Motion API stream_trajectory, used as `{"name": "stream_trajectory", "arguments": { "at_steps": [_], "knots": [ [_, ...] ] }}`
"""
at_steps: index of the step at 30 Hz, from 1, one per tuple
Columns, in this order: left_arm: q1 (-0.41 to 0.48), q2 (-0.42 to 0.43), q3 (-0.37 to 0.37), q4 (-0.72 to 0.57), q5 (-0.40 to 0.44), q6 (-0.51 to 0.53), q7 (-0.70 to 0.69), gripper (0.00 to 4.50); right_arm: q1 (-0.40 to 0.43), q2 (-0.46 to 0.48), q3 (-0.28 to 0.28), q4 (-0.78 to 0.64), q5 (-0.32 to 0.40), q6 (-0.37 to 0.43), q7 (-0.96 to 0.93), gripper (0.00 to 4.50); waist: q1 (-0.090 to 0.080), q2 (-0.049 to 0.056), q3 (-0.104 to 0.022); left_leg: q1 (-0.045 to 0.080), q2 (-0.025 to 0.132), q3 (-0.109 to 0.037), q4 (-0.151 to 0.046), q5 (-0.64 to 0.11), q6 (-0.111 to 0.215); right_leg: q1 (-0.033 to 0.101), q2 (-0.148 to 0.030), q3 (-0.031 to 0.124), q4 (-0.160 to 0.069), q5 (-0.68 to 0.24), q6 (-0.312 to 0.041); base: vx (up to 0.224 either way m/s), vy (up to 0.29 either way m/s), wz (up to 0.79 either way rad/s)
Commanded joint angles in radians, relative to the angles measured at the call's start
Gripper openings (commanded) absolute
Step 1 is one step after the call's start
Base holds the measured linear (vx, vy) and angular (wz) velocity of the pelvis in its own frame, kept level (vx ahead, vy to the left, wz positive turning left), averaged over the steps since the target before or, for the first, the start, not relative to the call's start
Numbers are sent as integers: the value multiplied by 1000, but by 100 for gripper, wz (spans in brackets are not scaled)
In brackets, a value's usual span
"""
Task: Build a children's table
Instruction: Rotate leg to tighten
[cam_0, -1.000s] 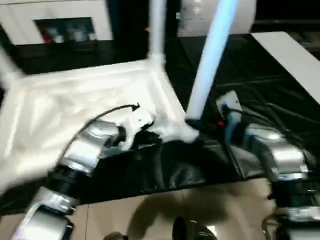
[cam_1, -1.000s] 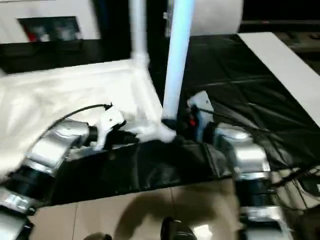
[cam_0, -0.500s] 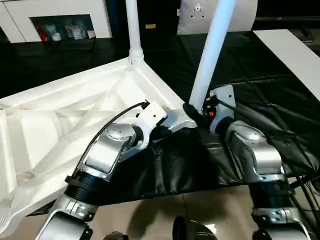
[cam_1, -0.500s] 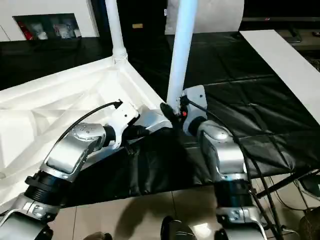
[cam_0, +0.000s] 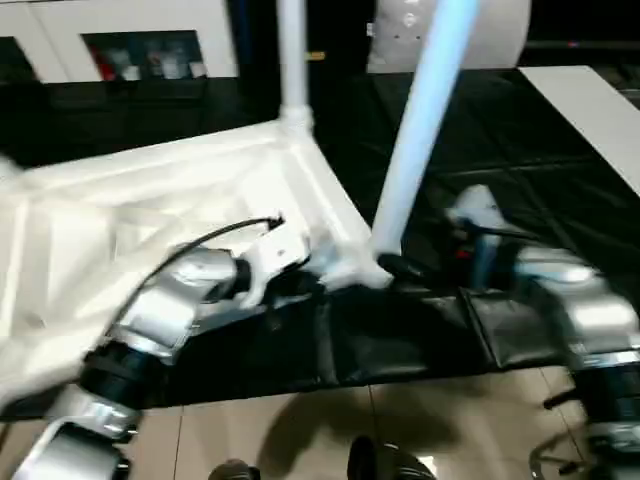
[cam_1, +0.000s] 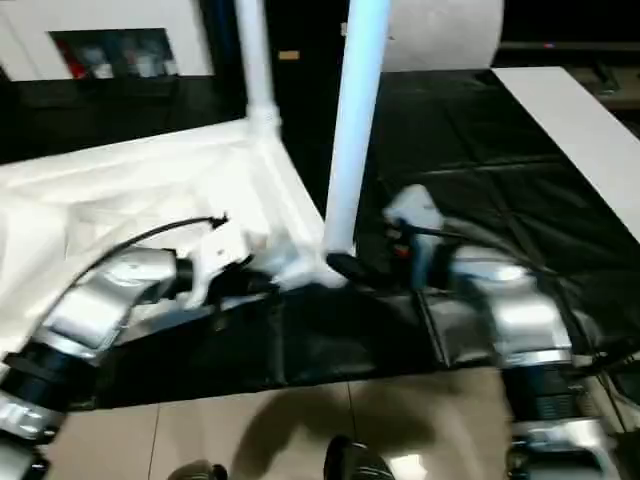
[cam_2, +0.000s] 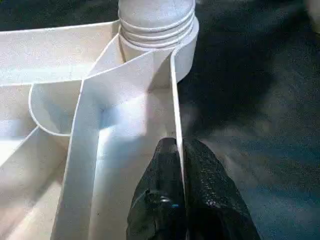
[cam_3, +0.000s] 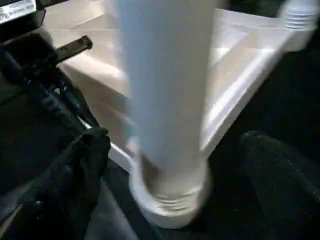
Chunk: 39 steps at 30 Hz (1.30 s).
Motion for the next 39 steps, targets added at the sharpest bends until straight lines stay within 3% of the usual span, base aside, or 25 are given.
{"name": "stream_trajectory", "arguments": {
  "at_steps": [1, 4, 8, 11, 18, 26, 31, 36, 39],
  "knots": [
    [-22, -1, -52, -10, -23, -62, -93, 0, -17, -16, 23, 5, 16, -46, 74, 447, 3, -4, -85, -7, 17, 11, -58, -12, 164, 89, -57, 68, -54, -336, -123, 0, 0, 0],
    [-38, 17, -79, 17, -12, -111, -148, 0, -25, -45, 43, 24, 29, -69, 168, 447, 15, -5, -85, -7, 20, 10, -58, -3, 172, 88, -59, 69, -51, -323, -140, 0, 0, 0],
    [-53, 34, -104, 46, -19, -171, -221, 0, -51, -69, 72, 70, 37, -81, 251, 408, 24, -9, -83, -7, 19, 12, -58, -25, 161, 89, -59, 70, -52, -353, -133, 0, 0, 0],
    [-63, 46, -114, 62, -13, -204, -263, 0, -66, -84, 94, 90, 39, -77, 313, 377, 22, -15, -83, -11, 16, 12, -59, -25, 154, 92, -57, 69, -55, -368, -119, 0, 0, 0],
    [-100, 45, -112, 151, -5, -257, -277, 0, -79, -110, 137, 97, 60, -51, 421, 325, 25, -16, -83, -13, 14, 13, -57, -11, 156, 92, -55, 68, -54, -368, -107, 0, 0, 0],
    [-115, 44, -101, 189, -9, -272, -283, 0, -77, -111, 146, 98, 70, -37, 448, 247, 25, -18, -81, -14, 13, 14, -58, -17, 143, 91, -54, 66, -59, -399, -87, 0, 0, 0],
    [-113, 36, -92, 198, -21, -261, -278, 0, -69, -103, 144, 81, 94, -8, 447, 213, 24, -18, -80, -14, 14, 13, -58, -11, 145, 90, -53, 65, -58, -393, -89, 0, 0, 0],
    [-96, 2, -43, 160, -62, -151, -205, 0, -31, -51, 111, -14, 164, 138, 346, 204, 25, -19, -77, -13, 14, 14, -60, -10, 140, 90, -54, 66, -60, -400, -87, 0, 0, 0],
    [-84, -18, -22, 123, -58, -75, -127, 0, -18, 2, 101, -51, 150, 183, 221, 204, 21, -22, -72, -13, 9, 15, -62, -35, 114, 89, -53, 63, -70, -461, -57, 0, 0, 0]
  ]
}}
